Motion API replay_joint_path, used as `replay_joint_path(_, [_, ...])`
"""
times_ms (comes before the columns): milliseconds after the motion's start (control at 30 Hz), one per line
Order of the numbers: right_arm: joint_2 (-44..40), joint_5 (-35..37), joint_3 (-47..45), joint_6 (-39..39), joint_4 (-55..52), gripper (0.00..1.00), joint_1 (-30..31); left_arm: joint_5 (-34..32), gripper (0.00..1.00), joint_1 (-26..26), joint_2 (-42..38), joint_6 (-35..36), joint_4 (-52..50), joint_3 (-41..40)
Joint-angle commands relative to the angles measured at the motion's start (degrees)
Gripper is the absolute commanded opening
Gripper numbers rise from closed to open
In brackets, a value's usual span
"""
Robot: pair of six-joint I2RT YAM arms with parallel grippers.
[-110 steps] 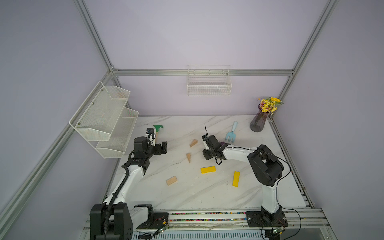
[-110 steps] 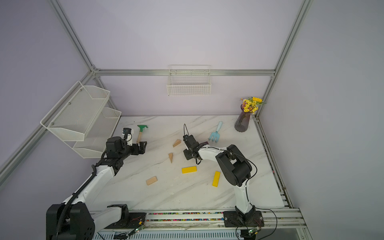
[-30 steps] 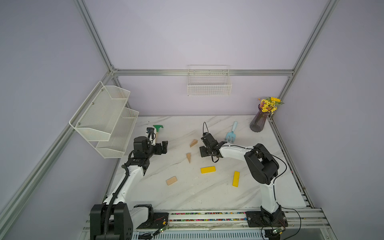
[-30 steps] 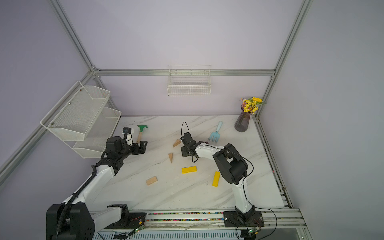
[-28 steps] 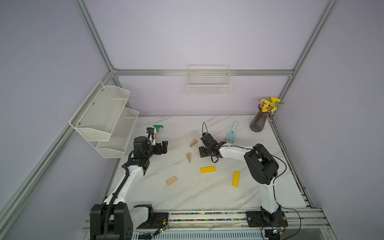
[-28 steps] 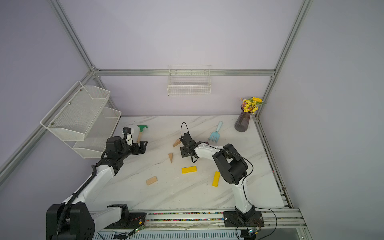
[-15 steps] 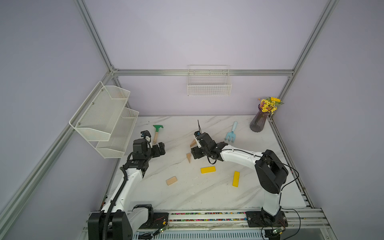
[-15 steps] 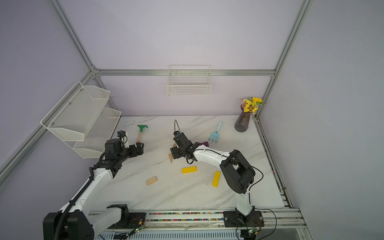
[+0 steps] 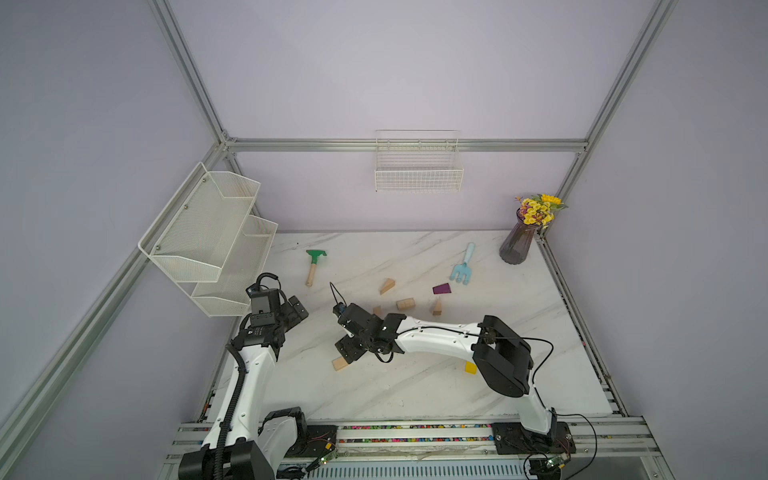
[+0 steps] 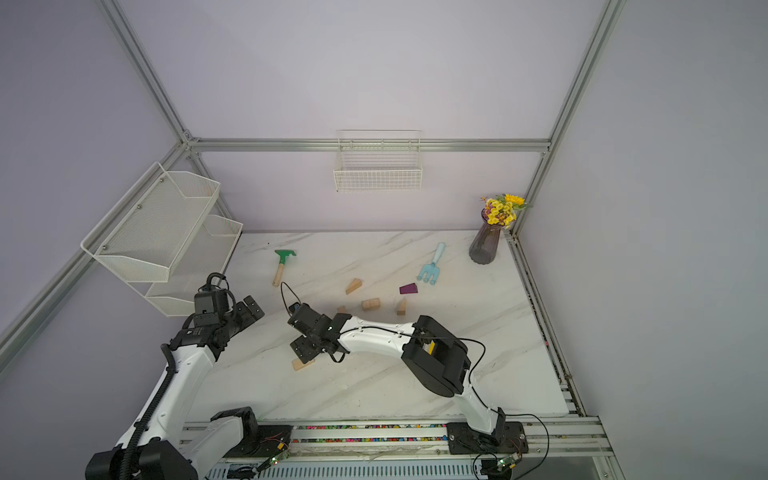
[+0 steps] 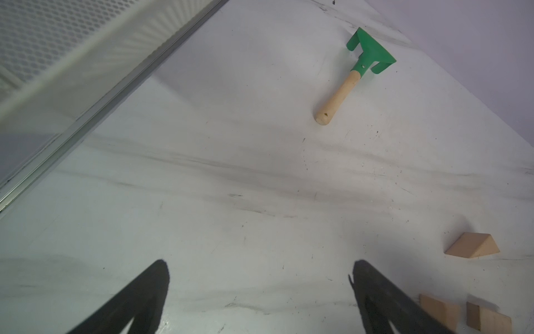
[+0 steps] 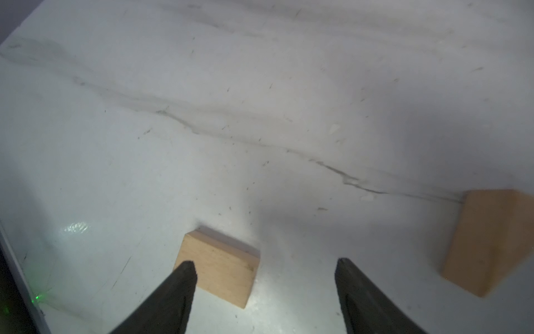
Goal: Assemble a small pinwheel with building blocks
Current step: Pick up the building block from the center of the board.
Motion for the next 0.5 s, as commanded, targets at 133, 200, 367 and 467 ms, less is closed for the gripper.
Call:
replay_joint_path(133, [6.3, 0.2, 10.3, 2.1, -10.3, 0.81, 3.1, 0.0, 1.0, 0.9, -0.2, -2.9, -1.2, 1.8])
replay_joint_path(200, [8.1, 0.4, 12.9, 2.6, -12.5, 0.81, 3.5, 0.6, 1.0, 0.9, -0.1, -2.8, -1.1, 1.8])
replay_joint_path(367, [10.7, 1.4, 16.4, 3.9, -15.3, 0.83, 4.5, 1.2, 1.0, 0.9, 0.0, -2.2, -0.2, 1.3])
replay_joint_path(467, [12.9, 2.8, 19.2, 4.9, -18.4, 0.84, 4.5, 1.6, 1.0, 1.0, 0.4, -1.9, 0.3, 0.9])
